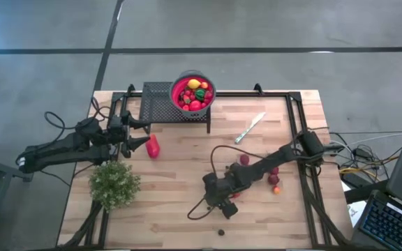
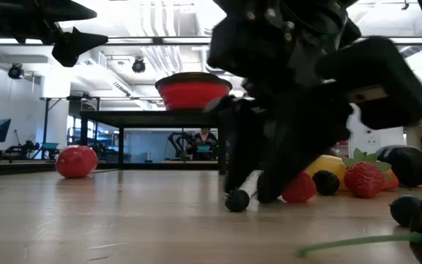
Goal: Pick & Place Fruit
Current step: Put the black cherry into the red gray strainer bowl on the shelf
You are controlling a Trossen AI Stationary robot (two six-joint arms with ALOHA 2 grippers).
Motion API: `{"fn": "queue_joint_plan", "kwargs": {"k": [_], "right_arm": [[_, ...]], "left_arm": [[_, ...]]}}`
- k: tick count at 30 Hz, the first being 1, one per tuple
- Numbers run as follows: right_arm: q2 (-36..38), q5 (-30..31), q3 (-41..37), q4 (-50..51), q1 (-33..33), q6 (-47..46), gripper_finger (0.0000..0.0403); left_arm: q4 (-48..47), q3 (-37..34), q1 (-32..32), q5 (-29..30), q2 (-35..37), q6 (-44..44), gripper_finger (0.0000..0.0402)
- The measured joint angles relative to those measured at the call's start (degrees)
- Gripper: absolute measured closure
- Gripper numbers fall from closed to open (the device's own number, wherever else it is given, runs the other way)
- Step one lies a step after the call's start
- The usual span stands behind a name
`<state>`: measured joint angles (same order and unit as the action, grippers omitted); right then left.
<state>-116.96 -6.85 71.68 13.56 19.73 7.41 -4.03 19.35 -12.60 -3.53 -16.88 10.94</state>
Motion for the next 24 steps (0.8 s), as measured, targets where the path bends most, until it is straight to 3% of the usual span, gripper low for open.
{"fn": "queue_joint_plan", "kwargs": {"k": [8,24], "right_arm": [[0.3,2.7,0.0,2.0,0.0,0.1,0.0215],[0.5,3.9,0.9,6.5,0.0,2.7,0.0292]], "left_arm": [[-0.1,0.0,0.0,0.0,0.0,0.0,0.009],[-0.2,0.0,0.0,0.0,0.0,0.0,0.009]]}}
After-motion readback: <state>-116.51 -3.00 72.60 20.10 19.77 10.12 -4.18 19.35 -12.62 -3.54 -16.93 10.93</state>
